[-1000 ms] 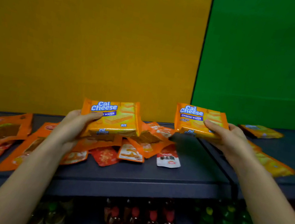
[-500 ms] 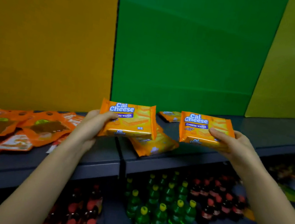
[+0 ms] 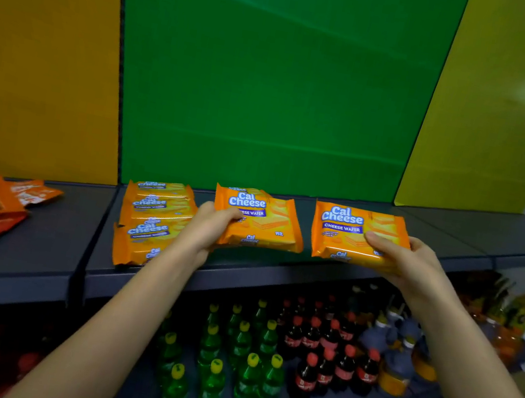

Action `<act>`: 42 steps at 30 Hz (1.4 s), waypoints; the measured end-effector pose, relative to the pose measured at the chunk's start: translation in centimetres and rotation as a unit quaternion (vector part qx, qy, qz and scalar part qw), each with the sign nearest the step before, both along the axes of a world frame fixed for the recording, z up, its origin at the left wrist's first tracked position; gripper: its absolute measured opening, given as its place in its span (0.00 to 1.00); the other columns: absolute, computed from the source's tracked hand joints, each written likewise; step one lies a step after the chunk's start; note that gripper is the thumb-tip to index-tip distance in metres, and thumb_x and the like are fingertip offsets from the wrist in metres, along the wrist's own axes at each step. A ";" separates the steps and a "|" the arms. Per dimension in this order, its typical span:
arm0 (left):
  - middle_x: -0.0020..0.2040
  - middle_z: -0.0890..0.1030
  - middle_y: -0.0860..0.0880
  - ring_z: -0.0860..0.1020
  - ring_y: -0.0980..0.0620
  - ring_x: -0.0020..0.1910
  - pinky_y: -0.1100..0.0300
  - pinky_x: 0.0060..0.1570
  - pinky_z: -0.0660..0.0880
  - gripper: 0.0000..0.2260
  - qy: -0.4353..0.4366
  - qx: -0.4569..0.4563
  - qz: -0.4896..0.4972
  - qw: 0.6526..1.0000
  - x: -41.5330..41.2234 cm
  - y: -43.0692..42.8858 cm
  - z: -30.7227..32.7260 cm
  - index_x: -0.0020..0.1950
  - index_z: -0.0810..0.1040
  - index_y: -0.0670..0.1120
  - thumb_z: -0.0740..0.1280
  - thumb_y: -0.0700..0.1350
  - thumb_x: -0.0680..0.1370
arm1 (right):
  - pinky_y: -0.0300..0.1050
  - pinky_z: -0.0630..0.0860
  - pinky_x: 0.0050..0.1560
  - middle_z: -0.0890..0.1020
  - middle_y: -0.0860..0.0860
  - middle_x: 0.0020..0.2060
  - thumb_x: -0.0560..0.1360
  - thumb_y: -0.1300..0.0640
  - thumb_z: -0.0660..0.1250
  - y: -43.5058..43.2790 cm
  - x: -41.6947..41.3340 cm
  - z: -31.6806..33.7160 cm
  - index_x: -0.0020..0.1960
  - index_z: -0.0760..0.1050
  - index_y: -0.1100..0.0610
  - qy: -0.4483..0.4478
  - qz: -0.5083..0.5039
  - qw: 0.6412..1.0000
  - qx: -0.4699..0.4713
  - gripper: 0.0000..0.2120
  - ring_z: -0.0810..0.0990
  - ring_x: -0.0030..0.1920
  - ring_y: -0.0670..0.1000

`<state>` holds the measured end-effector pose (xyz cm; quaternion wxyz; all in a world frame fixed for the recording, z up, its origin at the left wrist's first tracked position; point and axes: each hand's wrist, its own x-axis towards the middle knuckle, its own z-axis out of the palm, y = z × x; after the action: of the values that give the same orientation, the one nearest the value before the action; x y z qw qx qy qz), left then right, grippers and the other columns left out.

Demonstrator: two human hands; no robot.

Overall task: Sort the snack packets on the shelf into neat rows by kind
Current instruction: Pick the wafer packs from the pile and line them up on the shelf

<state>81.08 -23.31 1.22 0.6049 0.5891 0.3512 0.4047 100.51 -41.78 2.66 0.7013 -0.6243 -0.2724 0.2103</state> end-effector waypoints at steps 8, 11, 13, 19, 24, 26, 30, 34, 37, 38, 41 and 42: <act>0.55 0.79 0.39 0.77 0.47 0.41 0.62 0.32 0.72 0.17 0.043 -0.002 0.041 0.998 7.2 3.1 -1.7 0.64 0.71 0.36 0.66 0.40 0.76 | 0.39 0.76 0.36 0.80 0.57 0.51 0.70 0.60 0.71 3.4 4.5 -1.4 0.65 0.68 0.63 -0.001 0.048 0.999 -0.024 0.25 0.79 0.40 0.48; 0.59 0.78 0.38 0.76 0.46 0.46 0.58 0.41 0.75 0.18 0.057 -0.011 0.060 0.996 8.9 4.9 -1.8 0.64 0.70 0.36 0.66 0.40 0.76 | 0.41 0.75 0.38 0.80 0.56 0.51 0.70 0.59 0.72 5.6 5.9 -1.7 0.64 0.68 0.62 -0.002 0.074 0.997 -0.036 0.26 0.80 0.41 0.49; 0.59 0.78 0.37 0.77 0.46 0.45 0.57 0.45 0.74 0.16 0.070 -0.004 0.072 0.995 9.6 6.1 -1.8 0.62 0.71 0.36 0.65 0.40 0.76 | 0.42 0.76 0.40 0.80 0.55 0.50 0.70 0.59 0.72 7.3 6.6 -1.7 0.63 0.69 0.62 -0.005 0.100 0.994 -0.052 0.25 0.80 0.42 0.50; 0.58 0.80 0.39 0.78 0.47 0.49 0.58 0.50 0.72 0.10 0.128 0.028 0.093 0.987 10.5 8.4 -2.1 0.57 0.77 0.39 0.65 0.40 0.77 | 0.43 0.78 0.43 0.79 0.54 0.43 0.75 0.62 0.64 11.6 7.1 -2.7 0.61 0.69 0.62 0.024 0.188 0.979 -0.077 0.16 0.79 0.41 0.50; 0.60 0.78 0.41 0.76 0.42 0.59 0.53 0.61 0.72 0.13 0.236 0.063 0.161 0.956 10.8 9.9 -2.7 0.55 0.74 0.40 0.64 0.48 0.77 | 0.40 0.79 0.42 0.80 0.52 0.44 0.74 0.63 0.66 13.5 6.8 -4.0 0.61 0.67 0.59 0.028 0.267 0.959 -0.089 0.17 0.80 0.41 0.48; 0.62 0.77 0.39 0.75 0.41 0.62 0.53 0.60 0.71 0.19 0.276 0.070 0.187 0.940 10.9 10.2 -2.8 0.61 0.71 0.37 0.64 0.50 0.77 | 0.38 0.80 0.39 0.81 0.51 0.45 0.74 0.63 0.67 13.8 6.9 -4.5 0.62 0.66 0.58 0.030 0.308 0.945 -0.107 0.19 0.81 0.41 0.47; 0.64 0.74 0.38 0.72 0.40 0.63 0.53 0.60 0.69 0.21 0.342 0.094 0.209 0.911 11.2 10.5 -2.8 0.62 0.69 0.37 0.63 0.52 0.77 | 0.40 0.79 0.48 0.81 0.50 0.50 0.73 0.56 0.69 14.3 7.1 -4.9 0.64 0.66 0.57 -0.088 0.291 0.943 -0.134 0.23 0.81 0.48 0.47; 0.63 0.75 0.39 0.73 0.40 0.62 0.52 0.59 0.69 0.21 0.393 0.109 0.215 0.887 11.3 10.8 -2.8 0.60 0.70 0.38 0.64 0.54 0.76 | 0.47 0.72 0.61 0.78 0.51 0.59 0.72 0.44 0.67 14.7 7.6 -4.3 0.65 0.66 0.56 -0.299 0.247 0.894 -0.226 0.26 0.76 0.60 0.53; 0.63 0.75 0.40 0.73 0.40 0.62 0.52 0.58 0.70 0.22 0.421 0.105 0.218 0.874 11.3 11.1 -2.8 0.61 0.71 0.39 0.64 0.55 0.75 | 0.46 0.70 0.58 0.76 0.53 0.61 0.73 0.38 0.63 14.9 7.6 -3.9 0.63 0.67 0.56 -0.389 0.250 0.837 -0.292 0.27 0.75 0.61 0.55; 0.62 0.76 0.40 0.74 0.40 0.62 0.52 0.58 0.71 0.23 0.430 0.105 0.219 0.870 11.3 11.2 -2.8 0.60 0.72 0.39 0.64 0.56 0.75 | 0.46 0.70 0.57 0.76 0.54 0.60 0.73 0.37 0.62 15.0 7.7 -3.8 0.63 0.68 0.56 -0.409 0.245 0.826 -0.301 0.28 0.75 0.61 0.56; 0.62 0.76 0.41 0.74 0.41 0.61 0.53 0.57 0.71 0.22 0.450 0.107 0.221 0.859 11.3 11.2 -2.8 0.60 0.73 0.41 0.63 0.56 0.75 | 0.46 0.71 0.54 0.77 0.54 0.59 0.72 0.36 0.61 15.3 7.9 -3.8 0.62 0.69 0.57 -0.436 0.238 0.813 -0.304 0.28 0.75 0.60 0.56; 0.62 0.76 0.41 0.74 0.42 0.61 0.53 0.57 0.71 0.22 0.460 0.112 0.221 0.853 11.3 11.1 -2.7 0.60 0.73 0.41 0.63 0.56 0.75 | 0.46 0.71 0.55 0.77 0.55 0.59 0.72 0.35 0.61 15.3 8.0 -3.8 0.62 0.70 0.57 -0.442 0.239 0.810 -0.303 0.29 0.75 0.60 0.57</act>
<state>92.37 -12.18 -1.45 0.1992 0.6784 0.6625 0.2474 108.50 -26.45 -1.14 0.2077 -0.7463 -0.6157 0.1442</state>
